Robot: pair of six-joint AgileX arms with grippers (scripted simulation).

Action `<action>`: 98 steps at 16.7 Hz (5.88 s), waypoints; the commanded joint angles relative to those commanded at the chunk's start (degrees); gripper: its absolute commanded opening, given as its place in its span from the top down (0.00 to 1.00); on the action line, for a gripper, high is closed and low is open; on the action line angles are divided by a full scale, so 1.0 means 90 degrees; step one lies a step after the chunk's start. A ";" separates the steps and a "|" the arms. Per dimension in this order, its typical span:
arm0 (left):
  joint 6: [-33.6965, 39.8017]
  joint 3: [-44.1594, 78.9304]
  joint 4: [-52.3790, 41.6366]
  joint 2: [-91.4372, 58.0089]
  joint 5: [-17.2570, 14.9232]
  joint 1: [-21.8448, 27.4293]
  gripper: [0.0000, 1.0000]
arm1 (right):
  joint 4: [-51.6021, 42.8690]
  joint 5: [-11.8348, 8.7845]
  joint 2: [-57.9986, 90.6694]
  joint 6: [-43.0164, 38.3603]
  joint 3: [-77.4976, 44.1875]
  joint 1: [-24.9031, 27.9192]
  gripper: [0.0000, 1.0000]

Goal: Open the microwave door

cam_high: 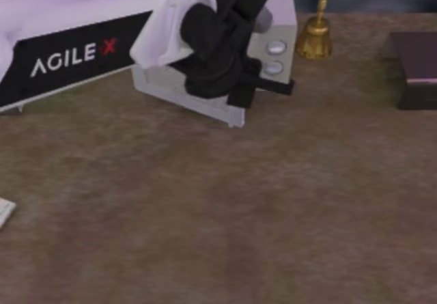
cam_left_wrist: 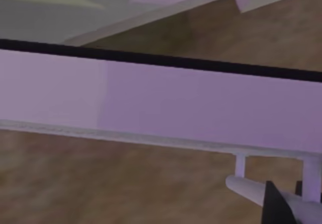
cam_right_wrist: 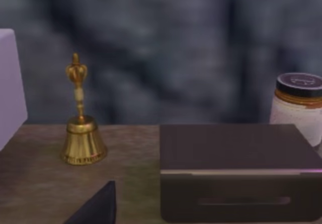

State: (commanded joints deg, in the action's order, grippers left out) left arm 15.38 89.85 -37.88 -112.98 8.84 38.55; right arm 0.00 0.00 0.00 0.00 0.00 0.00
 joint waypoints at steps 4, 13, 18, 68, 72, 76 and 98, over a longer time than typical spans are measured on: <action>-0.0068 -0.0061 0.0042 0.0056 -0.0030 -0.0017 1.00 | 0.0000 0.0000 0.0000 0.0000 0.0000 0.0000 0.00; -0.0068 -0.0061 0.0042 0.0056 -0.0030 -0.0017 1.00 | 0.0000 0.0000 0.0000 0.0000 0.0000 0.0000 0.00; -0.0068 -0.0061 0.0042 0.0056 -0.0030 -0.0017 1.00 | 0.0000 0.0000 0.0000 0.0000 0.0000 0.0000 0.00; -0.1100 -0.1009 0.0405 0.0748 -0.0613 -0.0262 1.00 | 0.0000 0.0000 0.0000 0.0000 0.0000 0.0000 0.00; -0.1100 -0.1009 0.0405 0.0748 -0.0613 -0.0262 1.00 | 0.0000 0.0000 0.0000 0.0000 0.0000 0.0000 0.00; -0.1100 -0.1009 0.0405 0.0748 -0.0613 -0.0262 1.00 | 0.0000 0.0000 0.0000 0.0000 0.0000 0.0000 0.00; -0.1762 -0.1476 0.0523 0.1114 -0.1000 -0.0460 1.00 | 0.0000 0.0000 0.0000 0.0000 0.0000 0.0000 0.00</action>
State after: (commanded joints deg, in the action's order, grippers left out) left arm -0.48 76.57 -33.17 -102.96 -0.16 34.40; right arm 0.00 0.00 0.00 0.00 0.00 0.00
